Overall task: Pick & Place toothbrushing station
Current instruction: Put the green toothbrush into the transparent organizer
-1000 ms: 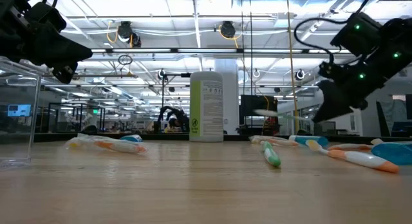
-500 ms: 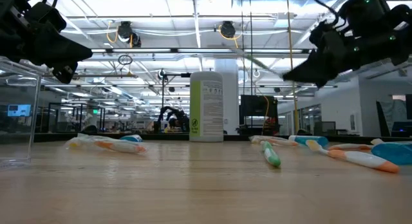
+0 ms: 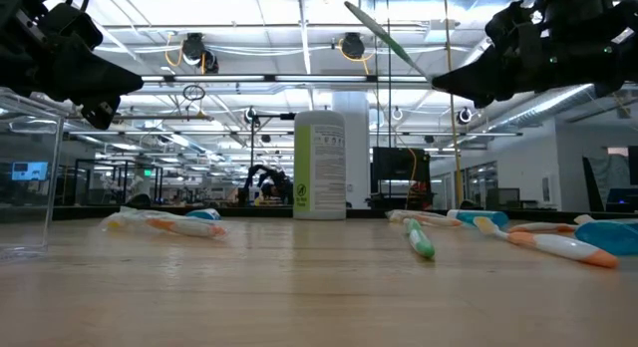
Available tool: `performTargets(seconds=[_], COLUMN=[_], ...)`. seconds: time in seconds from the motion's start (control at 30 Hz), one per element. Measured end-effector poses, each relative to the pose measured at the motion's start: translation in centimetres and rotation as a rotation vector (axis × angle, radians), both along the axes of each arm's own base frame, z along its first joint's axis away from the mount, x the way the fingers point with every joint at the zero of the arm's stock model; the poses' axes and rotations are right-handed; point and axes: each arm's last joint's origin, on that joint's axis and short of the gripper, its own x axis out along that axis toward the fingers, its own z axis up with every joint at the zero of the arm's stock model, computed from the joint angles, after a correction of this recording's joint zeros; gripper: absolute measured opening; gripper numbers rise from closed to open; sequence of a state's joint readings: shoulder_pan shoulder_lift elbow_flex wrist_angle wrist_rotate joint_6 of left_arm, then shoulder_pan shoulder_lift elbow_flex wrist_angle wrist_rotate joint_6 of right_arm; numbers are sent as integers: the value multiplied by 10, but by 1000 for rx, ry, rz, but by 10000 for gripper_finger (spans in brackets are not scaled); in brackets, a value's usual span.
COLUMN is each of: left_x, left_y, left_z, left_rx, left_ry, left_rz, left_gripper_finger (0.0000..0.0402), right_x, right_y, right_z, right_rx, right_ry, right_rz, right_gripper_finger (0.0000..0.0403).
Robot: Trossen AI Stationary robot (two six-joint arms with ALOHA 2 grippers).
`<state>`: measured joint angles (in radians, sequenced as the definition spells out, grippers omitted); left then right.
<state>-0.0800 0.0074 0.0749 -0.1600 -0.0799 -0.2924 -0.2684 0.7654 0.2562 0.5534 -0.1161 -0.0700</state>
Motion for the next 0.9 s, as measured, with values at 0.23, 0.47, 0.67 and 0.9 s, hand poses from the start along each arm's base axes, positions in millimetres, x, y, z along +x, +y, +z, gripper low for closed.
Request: performTargets(seconds=[0.23, 0.47, 0.67, 0.9], left_x=[0, -3, -4, 0], left_y=[1, 6, 7, 12], left_z=[14, 34, 35, 34], left_rx=[9, -4, 134, 183], left_ry=[-150, -350, -346, -288], left_rz=[35, 202, 245, 450], left_gripper_finger=[26, 26, 26, 26], right_x=[0, 2, 5, 13], right_y=[2, 4, 3, 1], right_z=[1, 1, -2, -9], right_rx=[2, 3, 6, 10], right_ry=[-13, -14, -2, 22], right_rz=[47, 63, 62, 61], right_gripper_finger=[22, 23, 22, 22])
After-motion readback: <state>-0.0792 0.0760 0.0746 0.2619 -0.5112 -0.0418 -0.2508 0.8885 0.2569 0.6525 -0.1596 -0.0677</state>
